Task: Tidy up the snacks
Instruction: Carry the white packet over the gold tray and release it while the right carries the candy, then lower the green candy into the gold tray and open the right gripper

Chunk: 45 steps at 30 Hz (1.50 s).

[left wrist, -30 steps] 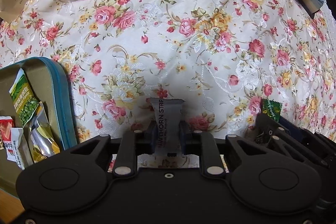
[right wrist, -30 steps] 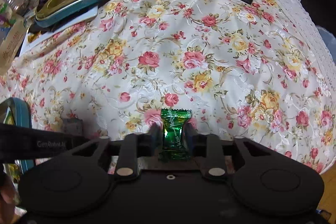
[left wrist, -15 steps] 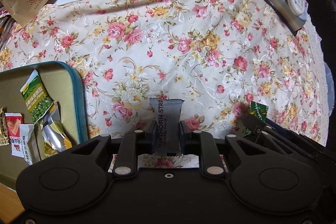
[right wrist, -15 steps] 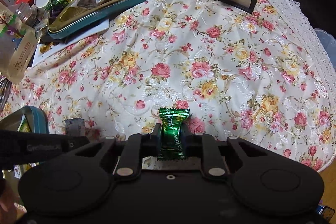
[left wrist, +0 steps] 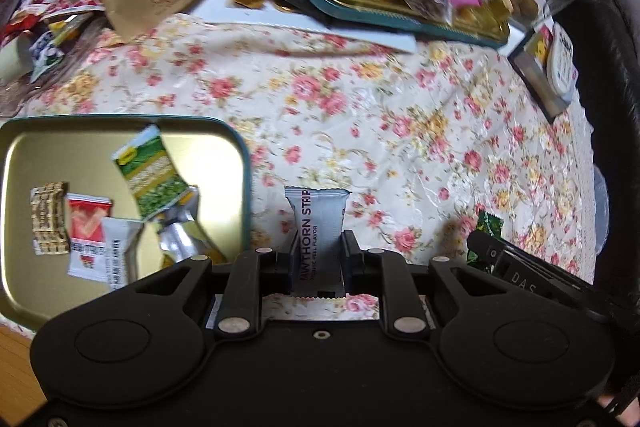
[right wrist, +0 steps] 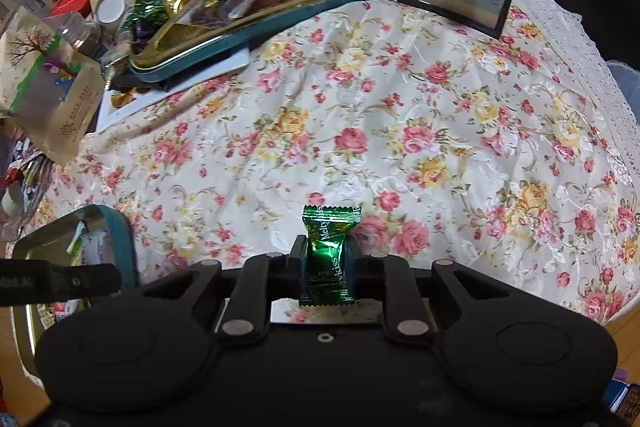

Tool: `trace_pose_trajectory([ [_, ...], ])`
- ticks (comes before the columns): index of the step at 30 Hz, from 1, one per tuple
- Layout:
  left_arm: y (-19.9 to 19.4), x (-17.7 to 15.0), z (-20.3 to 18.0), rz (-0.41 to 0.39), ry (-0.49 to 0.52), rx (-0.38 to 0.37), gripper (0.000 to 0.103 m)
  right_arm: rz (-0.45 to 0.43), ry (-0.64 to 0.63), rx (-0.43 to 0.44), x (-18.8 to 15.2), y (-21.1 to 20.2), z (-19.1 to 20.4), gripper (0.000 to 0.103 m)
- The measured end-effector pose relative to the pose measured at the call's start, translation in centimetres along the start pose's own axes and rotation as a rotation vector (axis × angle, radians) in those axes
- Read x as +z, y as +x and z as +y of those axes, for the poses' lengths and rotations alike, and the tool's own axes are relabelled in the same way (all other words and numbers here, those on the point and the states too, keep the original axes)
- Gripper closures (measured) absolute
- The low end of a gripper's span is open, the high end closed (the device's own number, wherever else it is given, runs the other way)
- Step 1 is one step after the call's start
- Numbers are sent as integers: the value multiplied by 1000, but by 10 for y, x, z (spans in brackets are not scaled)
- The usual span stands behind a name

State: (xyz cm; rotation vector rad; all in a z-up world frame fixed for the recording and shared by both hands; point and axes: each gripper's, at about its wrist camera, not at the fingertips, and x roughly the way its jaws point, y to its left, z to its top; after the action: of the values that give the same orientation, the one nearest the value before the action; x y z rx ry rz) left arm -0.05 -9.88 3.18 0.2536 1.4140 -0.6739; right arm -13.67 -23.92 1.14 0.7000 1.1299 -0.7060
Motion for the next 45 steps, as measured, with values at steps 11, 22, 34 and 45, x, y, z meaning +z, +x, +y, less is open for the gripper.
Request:
trace_pose_trajectory([
  [11, -39, 4, 93, -106, -188, 46, 76, -7, -36, 62, -4, -14, 38, 83],
  [22, -55, 1, 146, -173, -305, 167, 75, 3, -107, 107, -15, -17, 78, 83],
  [34, -58, -1, 148, -165, -268, 118, 74, 1, -167, 184, -26, -29, 127, 83],
  [45, -48, -2, 145, -111, -267, 103, 74, 12, -215, 262, -38, -40, 168, 83],
])
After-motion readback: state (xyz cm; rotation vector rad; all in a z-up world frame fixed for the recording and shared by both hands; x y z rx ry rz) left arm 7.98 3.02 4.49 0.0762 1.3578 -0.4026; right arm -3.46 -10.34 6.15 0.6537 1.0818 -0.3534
